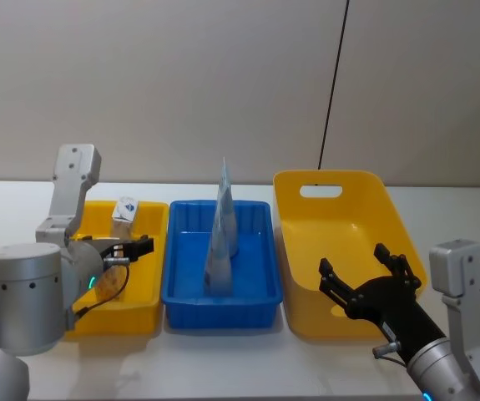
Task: Bimanual collaborative sorting of washing and personal care products
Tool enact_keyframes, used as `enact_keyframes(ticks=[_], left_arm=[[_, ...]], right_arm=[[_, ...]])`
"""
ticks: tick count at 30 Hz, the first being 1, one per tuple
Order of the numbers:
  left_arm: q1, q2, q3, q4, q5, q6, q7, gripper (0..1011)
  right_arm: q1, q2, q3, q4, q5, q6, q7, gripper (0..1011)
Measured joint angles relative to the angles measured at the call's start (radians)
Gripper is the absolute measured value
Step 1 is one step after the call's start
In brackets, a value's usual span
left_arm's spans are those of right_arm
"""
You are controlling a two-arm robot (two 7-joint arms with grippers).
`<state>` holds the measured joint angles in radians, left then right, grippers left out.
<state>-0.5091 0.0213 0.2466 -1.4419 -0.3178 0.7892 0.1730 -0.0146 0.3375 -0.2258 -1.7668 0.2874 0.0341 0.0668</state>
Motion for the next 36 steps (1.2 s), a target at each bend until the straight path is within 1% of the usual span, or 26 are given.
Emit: enact_keyframes(ticks=[10,20,36], left_arm=[[0.009,0.002,0.002,0.012,0.013,0.000,-0.001,1001],[0.018,0.003,-0.002,0.024,0.024,-0.019,-0.005,1001],[0.046,0.014,-0.022,0.029,0.035,-0.049,-0.015,1002]], right_arm=[[0.000,0.000,0.000,0.000,0.000,0.000,0.000,1002],[0.000,0.000,0.000,0.000,0.000,0.000,0.000,1002],[0.000,0.000,0.000,0.000,0.000,0.000,0.000,1002]])
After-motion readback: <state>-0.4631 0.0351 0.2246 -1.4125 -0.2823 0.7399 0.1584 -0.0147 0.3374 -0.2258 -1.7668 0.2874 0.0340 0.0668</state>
